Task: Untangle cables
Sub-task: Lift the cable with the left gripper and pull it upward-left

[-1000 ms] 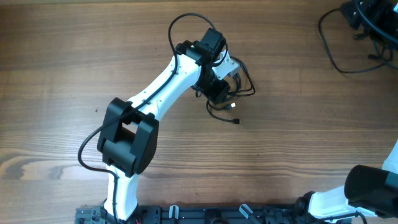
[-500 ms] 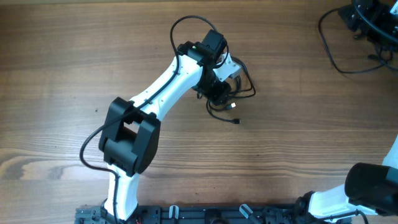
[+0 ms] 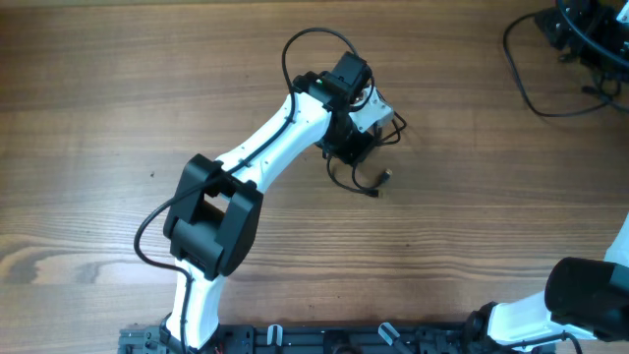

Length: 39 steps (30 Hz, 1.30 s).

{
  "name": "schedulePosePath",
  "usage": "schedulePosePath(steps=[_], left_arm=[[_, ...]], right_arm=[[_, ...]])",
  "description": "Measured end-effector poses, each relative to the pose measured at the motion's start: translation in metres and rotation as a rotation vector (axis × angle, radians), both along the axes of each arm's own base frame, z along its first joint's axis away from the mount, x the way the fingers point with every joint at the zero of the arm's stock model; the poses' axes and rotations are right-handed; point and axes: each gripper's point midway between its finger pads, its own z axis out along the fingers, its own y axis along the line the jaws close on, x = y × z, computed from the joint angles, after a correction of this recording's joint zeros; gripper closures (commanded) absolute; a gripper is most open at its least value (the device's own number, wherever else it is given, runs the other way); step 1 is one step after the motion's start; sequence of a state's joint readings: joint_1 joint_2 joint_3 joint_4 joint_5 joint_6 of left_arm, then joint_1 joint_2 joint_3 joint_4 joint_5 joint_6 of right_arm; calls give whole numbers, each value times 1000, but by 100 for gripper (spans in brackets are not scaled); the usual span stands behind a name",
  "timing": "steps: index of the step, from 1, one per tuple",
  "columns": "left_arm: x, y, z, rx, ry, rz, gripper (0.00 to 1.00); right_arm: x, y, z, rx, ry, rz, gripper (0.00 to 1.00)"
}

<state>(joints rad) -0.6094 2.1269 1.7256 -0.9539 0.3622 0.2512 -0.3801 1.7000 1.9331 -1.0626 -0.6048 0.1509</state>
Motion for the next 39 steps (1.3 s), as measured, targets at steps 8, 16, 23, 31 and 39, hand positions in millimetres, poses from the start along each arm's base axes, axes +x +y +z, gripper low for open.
schedulePosePath(steps=[8, 16, 23, 31, 39], left_arm=[[21, 2, 130, -191, -196, 154, 96], [-14, 48, 321, -474, -538, 305, 96], [10, 112, 387, -607, -678, 625, 96], [-13, 192, 416, -594, -752, 944, 96], [-25, 200, 259, -77, -281, 1008, 96]], right_arm=[[-3, 1, -3, 7, 17, 0, 14], [-1, 39, -4, -7, 20, 102, 14], [-2, 102, -5, -38, 7, 277, 13], [-12, 173, -5, -75, -17, 460, 13], [-17, 204, -4, -98, -37, 526, 13]])
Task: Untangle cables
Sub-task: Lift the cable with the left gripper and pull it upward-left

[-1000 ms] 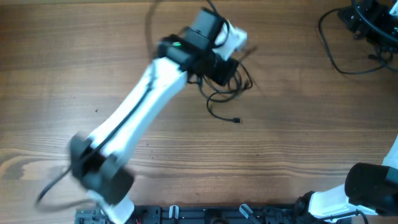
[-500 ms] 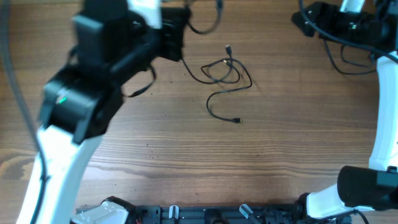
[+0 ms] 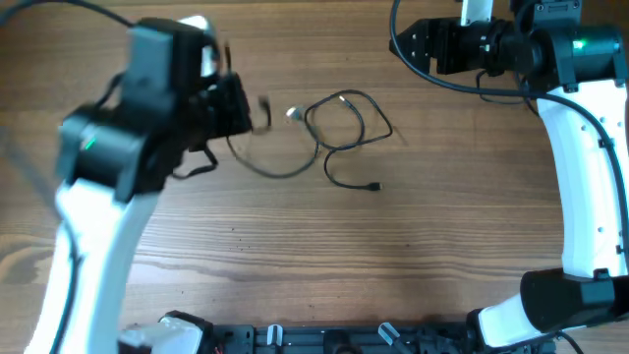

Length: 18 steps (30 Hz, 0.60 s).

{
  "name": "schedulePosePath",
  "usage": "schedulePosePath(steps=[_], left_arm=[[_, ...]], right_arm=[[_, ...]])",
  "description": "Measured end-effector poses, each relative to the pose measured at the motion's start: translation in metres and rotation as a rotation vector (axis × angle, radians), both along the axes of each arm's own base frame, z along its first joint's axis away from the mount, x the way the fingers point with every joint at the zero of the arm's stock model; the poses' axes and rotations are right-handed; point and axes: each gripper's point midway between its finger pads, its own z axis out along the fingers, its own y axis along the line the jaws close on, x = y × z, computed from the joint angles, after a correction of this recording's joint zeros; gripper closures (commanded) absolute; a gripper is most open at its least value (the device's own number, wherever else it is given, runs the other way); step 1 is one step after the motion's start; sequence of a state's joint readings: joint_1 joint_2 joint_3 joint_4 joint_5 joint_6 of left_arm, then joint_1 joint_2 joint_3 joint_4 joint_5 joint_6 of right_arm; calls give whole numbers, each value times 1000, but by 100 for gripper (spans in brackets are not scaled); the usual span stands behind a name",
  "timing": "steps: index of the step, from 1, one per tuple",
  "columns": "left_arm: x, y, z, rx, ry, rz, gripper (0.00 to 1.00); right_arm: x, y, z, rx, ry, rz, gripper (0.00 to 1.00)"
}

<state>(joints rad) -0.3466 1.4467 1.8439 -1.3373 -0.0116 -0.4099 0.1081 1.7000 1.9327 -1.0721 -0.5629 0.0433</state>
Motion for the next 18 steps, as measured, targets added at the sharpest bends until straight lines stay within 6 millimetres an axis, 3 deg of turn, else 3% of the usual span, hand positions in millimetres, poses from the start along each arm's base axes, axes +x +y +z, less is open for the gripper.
schedulePosePath(steps=[1, 4, 7, 14, 18], left_arm=[[-1, -3, -23, 21, 100, -11, 96], [-3, -7, -66, 66, 284, -32, 96], [1, -10, -82, 89, 340, -62, 96], [-1, -8, -74, 96, 307, -105, 96], [4, -10, -40, 52, 152, -109, 96]], right_arm=[[0, -1, 0, -4, -1, -3, 13], [1, -2, 0, -9, -4, -8, 13], [2, -3, -1, -14, -4, -12, 12], [2, -4, -1, -19, -4, -17, 12], [-2, 3, -4, -32, 2, 8, 12]])
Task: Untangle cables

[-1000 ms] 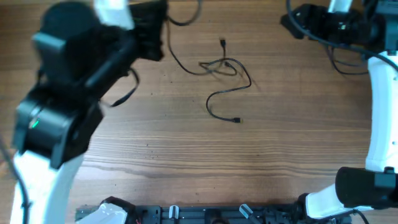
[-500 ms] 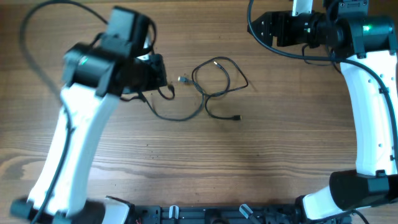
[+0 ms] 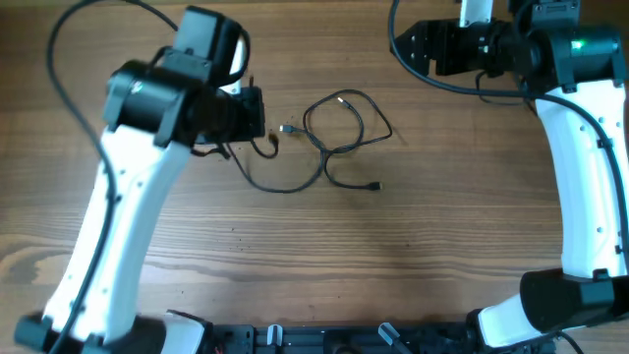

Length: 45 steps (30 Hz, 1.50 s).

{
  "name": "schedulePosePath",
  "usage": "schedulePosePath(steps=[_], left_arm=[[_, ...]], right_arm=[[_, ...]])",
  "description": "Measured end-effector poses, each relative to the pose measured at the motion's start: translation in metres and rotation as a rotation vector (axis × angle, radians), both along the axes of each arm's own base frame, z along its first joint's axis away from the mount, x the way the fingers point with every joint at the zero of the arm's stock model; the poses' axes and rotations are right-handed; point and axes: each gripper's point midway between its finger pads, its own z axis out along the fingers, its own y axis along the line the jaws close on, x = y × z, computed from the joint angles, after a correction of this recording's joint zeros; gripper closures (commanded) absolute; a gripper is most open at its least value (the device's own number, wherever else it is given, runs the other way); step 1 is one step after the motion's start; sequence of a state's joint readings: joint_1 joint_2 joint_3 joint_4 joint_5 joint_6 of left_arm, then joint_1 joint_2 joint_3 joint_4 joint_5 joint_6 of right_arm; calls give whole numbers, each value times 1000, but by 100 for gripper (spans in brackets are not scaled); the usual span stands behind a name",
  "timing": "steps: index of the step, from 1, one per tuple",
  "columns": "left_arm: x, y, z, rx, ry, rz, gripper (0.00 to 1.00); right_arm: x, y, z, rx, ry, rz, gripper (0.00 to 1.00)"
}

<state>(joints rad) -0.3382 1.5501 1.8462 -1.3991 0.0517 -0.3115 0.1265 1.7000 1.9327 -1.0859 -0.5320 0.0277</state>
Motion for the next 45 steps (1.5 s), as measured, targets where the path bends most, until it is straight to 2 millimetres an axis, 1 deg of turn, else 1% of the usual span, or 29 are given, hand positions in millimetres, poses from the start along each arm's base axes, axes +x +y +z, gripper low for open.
schedulePosePath(steps=[2, 4, 5, 8, 9, 10, 12, 15, 17, 20, 27, 31, 33, 35, 37, 39, 40, 42, 44, 45], left_arm=[[0, 0, 21, -29, -84, 1, 96], [-6, 1, 58, -82, -225, -2, 96], [-17, 3, 99, -143, -370, -9, 96], [-35, 4, 147, -225, -541, -30, 96], [-40, 3, 154, -244, -561, -42, 96], [-56, 7, 176, -277, -639, -52, 96], [-72, 9, 201, -320, -730, -69, 96], [-88, 12, 223, -357, -815, -85, 96], [-96, 15, 232, -370, -849, -89, 96], [-107, 18, 238, -378, -875, -90, 96], [-107, 18, 237, -378, -873, -91, 96], [-107, 18, 232, -372, -851, -91, 96], [-107, 18, 228, -368, -835, -91, 96], [-106, 17, 226, -365, -825, -91, 96], [-101, 15, 222, -360, -811, -90, 96], [-95, 13, 219, -356, -796, -89, 96], [-93, 12, 217, -354, -789, -89, 96], [-87, 10, 213, -349, -774, -88, 96], [-81, 9, 210, -345, -760, -88, 96], [-78, 7, 208, -342, -752, -88, 96]], right_arm=[[-5, 7, -2, -6, 8, 21, 12], [-10, 17, -3, -9, 16, 47, 12], [-16, 27, -5, -13, 23, 78, 12], [-28, 40, -10, -39, 38, 130, 12], [-33, 48, -11, -48, 39, 159, 12], [-36, 53, -12, -53, 40, 174, 12], [-41, 60, -13, -58, 42, 196, 12], [-45, 64, -14, -61, 48, 209, 13], [-47, 65, -15, -70, 49, 223, 12], [-52, 67, -18, -86, 51, 244, 12], [-62, 80, -19, -106, 37, 307, 12], [-51, 74, -21, -146, 9, 266, 12], [-46, 73, -26, -162, 14, 252, 12], [-39, 75, -41, -173, 50, 250, 12], [-32, 79, -63, -180, 101, 265, 13], [-26, 86, -89, -178, 161, 300, 14], [-24, 89, -99, -177, 181, 311, 14], [-20, 100, -124, -183, 222, 348, 14], [-17, 116, -142, -186, 227, 388, 18], [-15, 125, -148, -185, 215, 406, 20]])
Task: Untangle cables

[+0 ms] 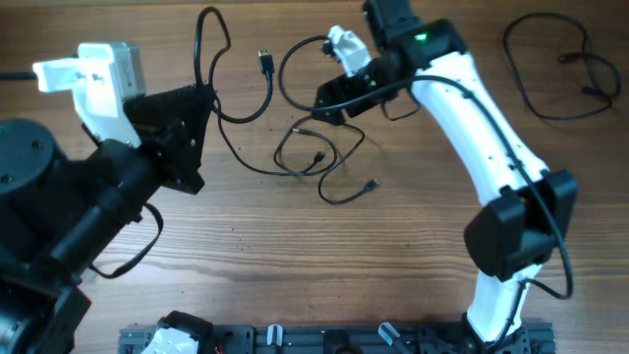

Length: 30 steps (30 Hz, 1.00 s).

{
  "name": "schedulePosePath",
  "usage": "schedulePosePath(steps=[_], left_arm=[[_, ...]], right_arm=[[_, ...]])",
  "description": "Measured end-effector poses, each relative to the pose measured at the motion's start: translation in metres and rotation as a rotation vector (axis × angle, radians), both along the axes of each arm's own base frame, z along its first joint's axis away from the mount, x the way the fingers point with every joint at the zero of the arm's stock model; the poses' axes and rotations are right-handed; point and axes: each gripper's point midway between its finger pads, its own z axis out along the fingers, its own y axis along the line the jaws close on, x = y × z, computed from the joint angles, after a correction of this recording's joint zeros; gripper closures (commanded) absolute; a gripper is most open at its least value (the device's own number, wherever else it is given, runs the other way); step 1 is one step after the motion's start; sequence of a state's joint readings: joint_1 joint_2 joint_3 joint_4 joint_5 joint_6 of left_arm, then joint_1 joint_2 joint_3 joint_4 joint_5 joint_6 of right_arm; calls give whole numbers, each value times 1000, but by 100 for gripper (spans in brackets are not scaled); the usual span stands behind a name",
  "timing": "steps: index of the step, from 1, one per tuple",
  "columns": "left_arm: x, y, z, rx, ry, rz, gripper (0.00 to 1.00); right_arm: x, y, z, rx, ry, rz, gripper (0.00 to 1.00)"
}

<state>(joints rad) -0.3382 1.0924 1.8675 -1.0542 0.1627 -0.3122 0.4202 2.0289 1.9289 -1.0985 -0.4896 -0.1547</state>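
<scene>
Black cables (316, 157) lie tangled on the wooden table, with small plugs at their ends. One black cable (208, 39) loops up from my left gripper (197, 118), which looks shut on it, raised at the left. That cable's USB plug (265, 59) lies beyond the loop. My right gripper (322, 103) reaches in from the right and sits low at the upper edge of the tangle. Its fingers are dark against the cable, so their state is unclear.
A separate black cable (555, 69) lies coiled at the far right corner. The left arm (88, 197) fills the left side close to the camera. The right arm (482, 138) crosses the right half of the table (295, 265).
My left gripper has moved up and toward the camera with a cable rising in a loop. The right gripper has moved from the far right to the tangle. The cables lie more spread out.
First my left gripper was down on a tight cable bundle at mid-table, the right arm withdrawn. Then the left gripper stood at the left with a cable drawn out, the right at the far right. Now the left is raised and the right is at the tangle.
</scene>
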Motion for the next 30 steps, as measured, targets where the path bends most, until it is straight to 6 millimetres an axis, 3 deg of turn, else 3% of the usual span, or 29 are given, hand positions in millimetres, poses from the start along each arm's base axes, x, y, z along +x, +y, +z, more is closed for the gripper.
schedulePosePath(steps=[3, 8, 13, 18, 24, 30], left_arm=[[2, -1, -1, 2, 4, 0, 96], [3, 6, 2, -16, -1, 47, 96], [5, 40, 4, -80, 16, 259, 96], [9, 64, 1, -91, 25, 414, 96], [9, 73, -4, -81, 39, 463, 96], [9, 74, -4, -80, 39, 470, 96]], right_arm=[[5, 28, -14, 30, 6, -6, 29], [0, 48, -45, 26, 146, -112, 37], [-14, 65, -70, -2, 254, -164, 38], [-46, 96, -84, -36, 324, -148, 39], [-60, 98, -116, -106, 416, -185, 41], [-54, 107, -116, -78, 390, -192, 47]])
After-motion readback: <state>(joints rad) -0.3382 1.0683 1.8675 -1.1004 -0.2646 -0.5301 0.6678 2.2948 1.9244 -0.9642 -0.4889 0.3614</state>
